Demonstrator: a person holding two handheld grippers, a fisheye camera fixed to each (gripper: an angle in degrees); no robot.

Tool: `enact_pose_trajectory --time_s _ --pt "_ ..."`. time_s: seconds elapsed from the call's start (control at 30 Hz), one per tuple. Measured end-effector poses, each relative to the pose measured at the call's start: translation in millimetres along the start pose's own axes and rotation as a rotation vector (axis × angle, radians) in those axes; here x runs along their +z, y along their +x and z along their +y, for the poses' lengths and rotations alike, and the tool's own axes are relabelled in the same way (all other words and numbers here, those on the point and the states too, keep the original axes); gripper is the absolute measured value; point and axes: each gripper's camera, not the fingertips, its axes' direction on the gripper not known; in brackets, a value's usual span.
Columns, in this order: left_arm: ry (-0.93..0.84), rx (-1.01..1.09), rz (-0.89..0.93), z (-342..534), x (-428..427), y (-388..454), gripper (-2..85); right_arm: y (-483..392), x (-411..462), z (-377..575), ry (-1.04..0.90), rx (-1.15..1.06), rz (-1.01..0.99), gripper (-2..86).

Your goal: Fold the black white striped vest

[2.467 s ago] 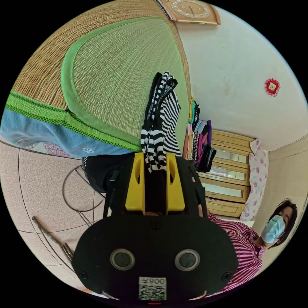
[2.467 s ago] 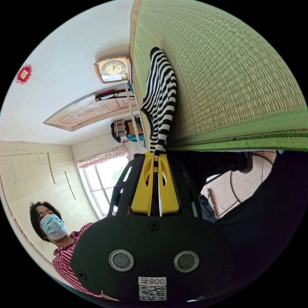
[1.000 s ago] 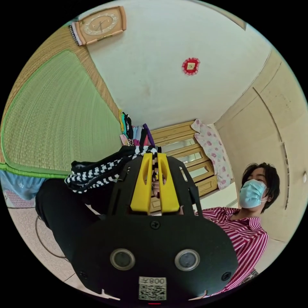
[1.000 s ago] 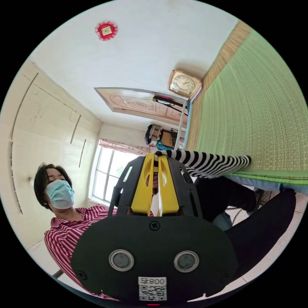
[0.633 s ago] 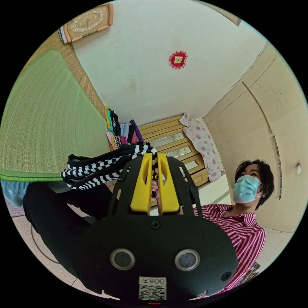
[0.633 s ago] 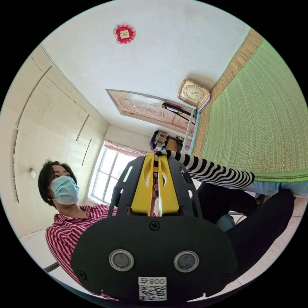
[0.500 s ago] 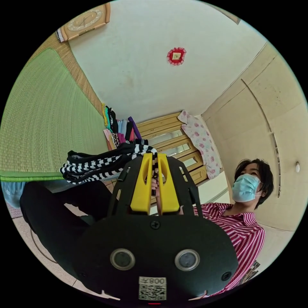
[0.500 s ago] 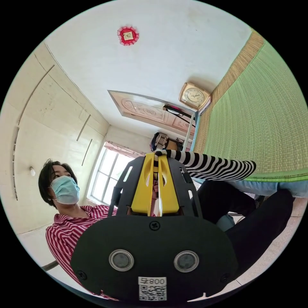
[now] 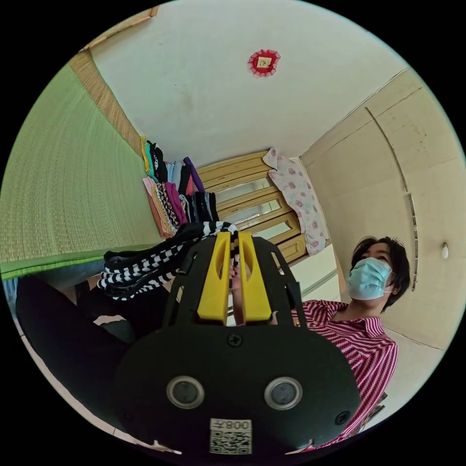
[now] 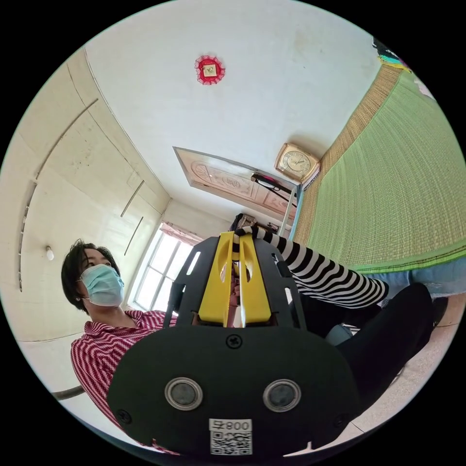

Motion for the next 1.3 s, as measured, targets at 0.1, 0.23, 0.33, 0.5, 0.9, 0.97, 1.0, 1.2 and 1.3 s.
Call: enact_pose_trajectory --time_s 0.1,0.23,0.33,0.5,0.9,0.97,1.0,1.2,1.3 --pt "-0.022 -0.003 0.002 -3 18 -6 2.4 5 -16 -1 0.018 -0.003 0.003 1.5" --pt "-0.05 -0.009 0.003 -9 42 -16 2.4 13 -38 -4 0.04 -0.008 0.007 1.4" --pt "-0.067 -0.015 0.004 -14 60 -24 2.4 20 -53 -5 0.055 -0.011 0.008 1.4" --pt "-0.095 -0.021 0.006 -23 90 -36 2.4 31 -76 -8 0.075 -0.021 0.006 1.4" --pt "-0.174 -0.091 -0.007 -62 181 -97 2.4 89 -150 -5 0.147 0.001 0.026 1.3" --pt "-0.185 -0.122 -0.014 -75 203 -118 2.4 106 -164 -8 0.161 0.021 0.034 1.3" --pt "-0.188 -0.129 -0.016 -79 209 -123 2.4 118 -173 -12 0.168 0.033 0.042 1.3" --pt "-0.178 -0.158 -0.054 -142 272 -176 2.5 171 -216 -84 0.157 0.048 0.109 1.3" --pt "-0.157 -0.122 -0.078 -193 312 -194 2.6 190 -238 -150 0.147 0.018 0.134 1.3"
